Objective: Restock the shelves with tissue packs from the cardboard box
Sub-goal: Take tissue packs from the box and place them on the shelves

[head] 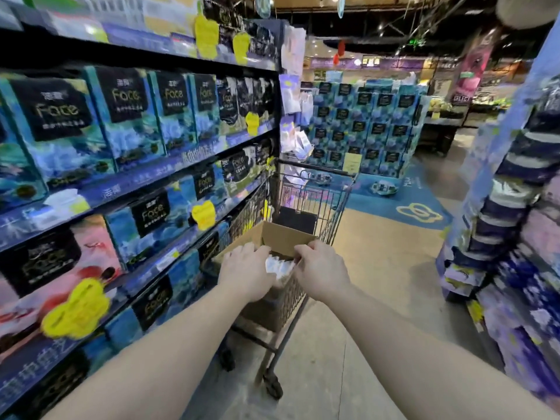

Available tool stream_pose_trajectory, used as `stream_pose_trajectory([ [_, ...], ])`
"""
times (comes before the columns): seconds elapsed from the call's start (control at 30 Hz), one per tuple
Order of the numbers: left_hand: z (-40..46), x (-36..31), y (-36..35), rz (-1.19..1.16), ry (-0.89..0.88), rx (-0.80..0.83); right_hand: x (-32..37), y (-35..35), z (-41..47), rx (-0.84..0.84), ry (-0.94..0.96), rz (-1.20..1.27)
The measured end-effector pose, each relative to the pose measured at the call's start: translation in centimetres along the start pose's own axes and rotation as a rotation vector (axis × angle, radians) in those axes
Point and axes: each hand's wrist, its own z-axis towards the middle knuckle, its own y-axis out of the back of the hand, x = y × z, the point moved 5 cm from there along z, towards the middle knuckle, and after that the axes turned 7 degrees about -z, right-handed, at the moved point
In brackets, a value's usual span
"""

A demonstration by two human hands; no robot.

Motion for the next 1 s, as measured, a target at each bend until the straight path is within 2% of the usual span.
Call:
stream_pose_trajectory([
  [0.3,15.5,3.4,-4.5,-0.011,0.13,0.032,-2.3,-6.5,16.8,0.066,0.119,0.014],
  [0.5,26.4,6.5,-7.7,-0.076,0.195,0.112,-3.1,-11.0,27.3,0.175,0.123,0.015],
  [0.6,30.9,7.8,-8.7,-0.1,0.2,0.098,-3.6,-12.8,32.3,0.198,0.121,0.005],
  [0.77,35.2,10.5,-12.5,-0.125,0.294,0.15,-3.4,-17.6,37.9,0.328,0.184,-0.025],
  [1.0,40.1,14.7,-20.8,-0.22,0.56,0.23,-6.1,-27.3,46.6,0.579,0.306,-0.107],
])
